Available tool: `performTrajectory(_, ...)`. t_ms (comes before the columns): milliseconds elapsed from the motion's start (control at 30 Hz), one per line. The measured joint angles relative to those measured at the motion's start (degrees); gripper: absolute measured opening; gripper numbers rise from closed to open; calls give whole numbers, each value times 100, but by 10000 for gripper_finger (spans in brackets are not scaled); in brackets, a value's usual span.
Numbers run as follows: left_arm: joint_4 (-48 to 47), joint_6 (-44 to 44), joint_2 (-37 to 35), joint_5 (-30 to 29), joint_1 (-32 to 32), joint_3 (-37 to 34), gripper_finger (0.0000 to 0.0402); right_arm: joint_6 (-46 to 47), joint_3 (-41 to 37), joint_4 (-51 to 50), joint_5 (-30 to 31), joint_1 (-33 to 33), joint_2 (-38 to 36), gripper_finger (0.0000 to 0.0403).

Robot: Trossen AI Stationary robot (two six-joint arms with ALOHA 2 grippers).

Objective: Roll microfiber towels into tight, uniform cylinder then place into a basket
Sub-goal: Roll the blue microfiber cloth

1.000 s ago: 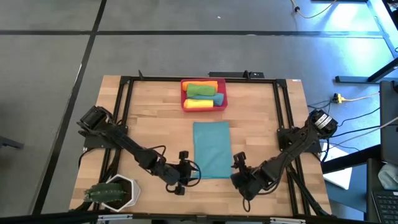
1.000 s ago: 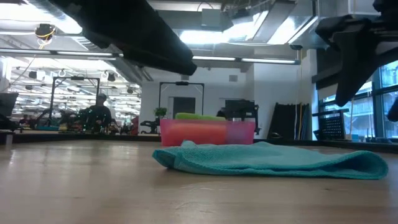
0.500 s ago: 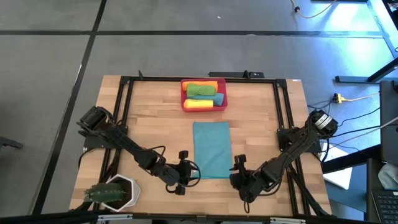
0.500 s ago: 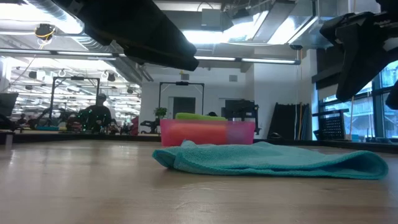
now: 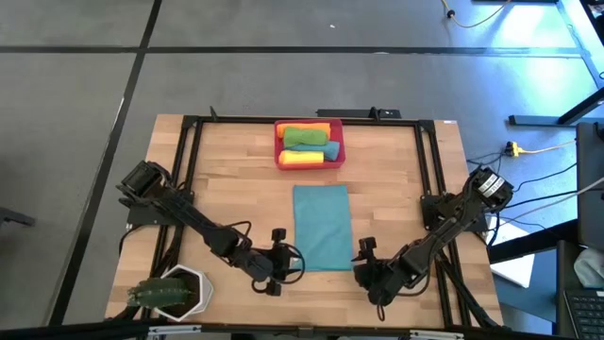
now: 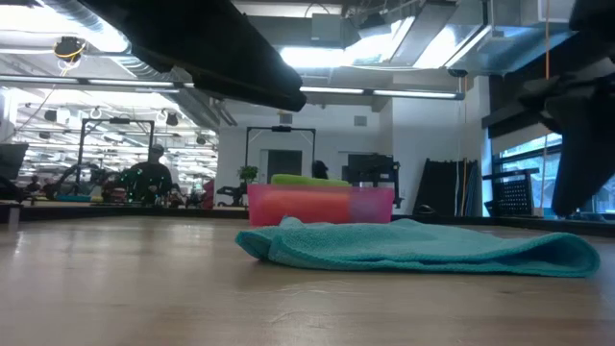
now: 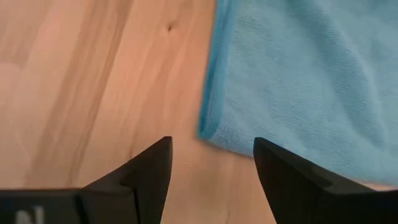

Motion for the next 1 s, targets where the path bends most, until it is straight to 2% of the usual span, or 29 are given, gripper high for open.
performTrajectory(333,2,-171,0,-2,0,0,148,-1354,-732,1174,362,-65,2,227)
performTrajectory(733,4,-193,0,-3,-15,0,148,-2251,-839,1793,440,-431,11,227)
performTrajectory(833,4,-170,-1,-3,-15,0,148,-2287,-839,1860,284,-530,11,215)
performTrajectory(1000,4,-167,-2,71,-17,0,148,-2257,-839,1860,45,-677,39,171)
